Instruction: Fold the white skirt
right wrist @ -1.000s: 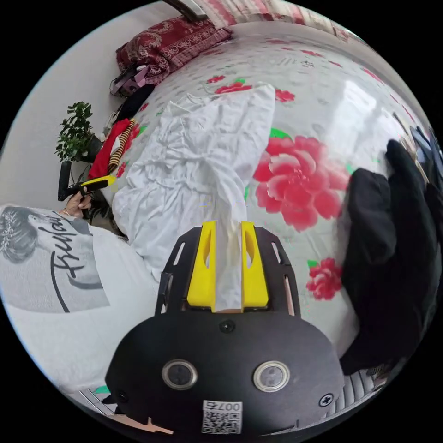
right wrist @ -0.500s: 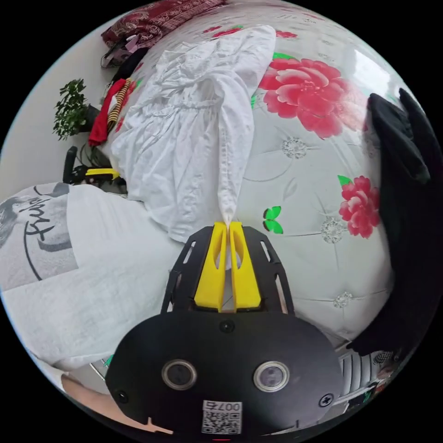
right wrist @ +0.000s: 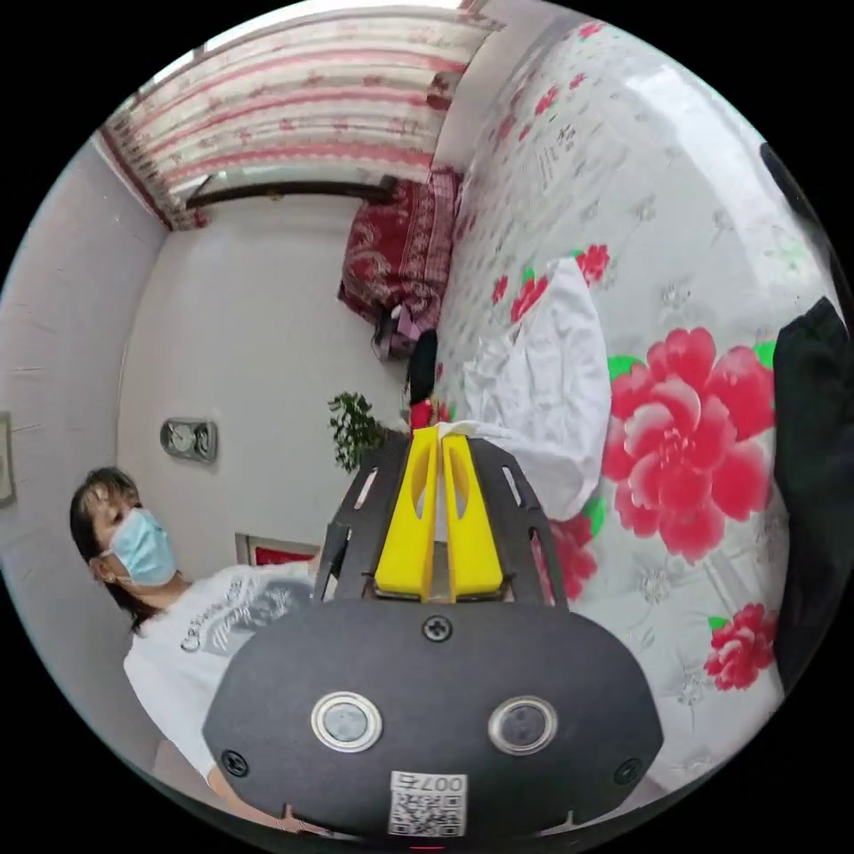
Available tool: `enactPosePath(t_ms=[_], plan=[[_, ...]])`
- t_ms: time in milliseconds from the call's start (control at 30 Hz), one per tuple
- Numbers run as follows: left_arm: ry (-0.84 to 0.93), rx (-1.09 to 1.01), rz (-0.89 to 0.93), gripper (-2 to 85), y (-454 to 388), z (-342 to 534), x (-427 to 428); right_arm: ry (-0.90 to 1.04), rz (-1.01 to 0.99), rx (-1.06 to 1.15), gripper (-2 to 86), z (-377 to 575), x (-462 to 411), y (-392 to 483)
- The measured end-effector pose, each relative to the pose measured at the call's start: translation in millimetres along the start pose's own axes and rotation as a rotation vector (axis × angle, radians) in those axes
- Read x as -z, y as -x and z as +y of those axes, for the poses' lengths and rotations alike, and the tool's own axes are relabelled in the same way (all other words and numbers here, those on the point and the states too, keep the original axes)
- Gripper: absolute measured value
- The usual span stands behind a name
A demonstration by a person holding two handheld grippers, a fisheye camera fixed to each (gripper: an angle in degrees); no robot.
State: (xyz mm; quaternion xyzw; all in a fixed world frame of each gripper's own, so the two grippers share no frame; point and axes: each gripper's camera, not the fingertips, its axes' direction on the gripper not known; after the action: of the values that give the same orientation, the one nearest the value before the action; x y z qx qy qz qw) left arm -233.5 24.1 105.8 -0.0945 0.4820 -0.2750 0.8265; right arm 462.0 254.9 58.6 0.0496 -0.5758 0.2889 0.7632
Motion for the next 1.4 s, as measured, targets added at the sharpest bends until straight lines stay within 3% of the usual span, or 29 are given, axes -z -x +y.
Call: enactPosePath(t_ms=[133, 367, 533, 600, 667, 700, 833, 933, 1133, 1400], plan=[[-0.135, 0.184, -0.173, 0.5, 18, -43, -26, -0.158, 0.189, -0.089, 3.1, -41, -9, -11], [-0.031, 0.062, -0.333, 6.9, 10, -16, -57, -0.024, 0.507, 0.016, 6.1, -22, -32, -20], [0.016, -0.034, -0.377, 10.0, -4, 21, -84, 0.042, 0.610, 0.054, 6.2, -10, -53, -34], [0.124, -0.055, -0.458, 9.0, -2, 26, -111, 0.137, 0.696, 0.067, 4.7, -9, -78, -49], [0.234, -0.044, -0.696, 2.9, 14, 28, -138, 0.248, 0.819, 0.059, 3.1, -8, -97, -69], [0.232, -0.078, -0.692, 0.9, 14, 28, -139, 0.299, 0.863, 0.061, 2.1, -6, -103, -80], [0.239, -0.060, -0.610, -0.6, 21, 27, -136, 0.234, 0.822, 0.040, 1.2, -8, -85, -86], [0.194, -0.096, -0.691, -0.5, 5, 41, -123, 0.163, 0.767, 0.038, 2.2, 6, -57, -78], [0.053, -0.314, -0.702, 3.2, -73, 85, -114, -0.049, 0.420, -0.159, 6.5, 74, 13, -101], [0.245, -0.482, -0.438, 7.1, -121, 98, -230, -0.096, 0.231, -0.307, 9.6, 110, -9, -150]])
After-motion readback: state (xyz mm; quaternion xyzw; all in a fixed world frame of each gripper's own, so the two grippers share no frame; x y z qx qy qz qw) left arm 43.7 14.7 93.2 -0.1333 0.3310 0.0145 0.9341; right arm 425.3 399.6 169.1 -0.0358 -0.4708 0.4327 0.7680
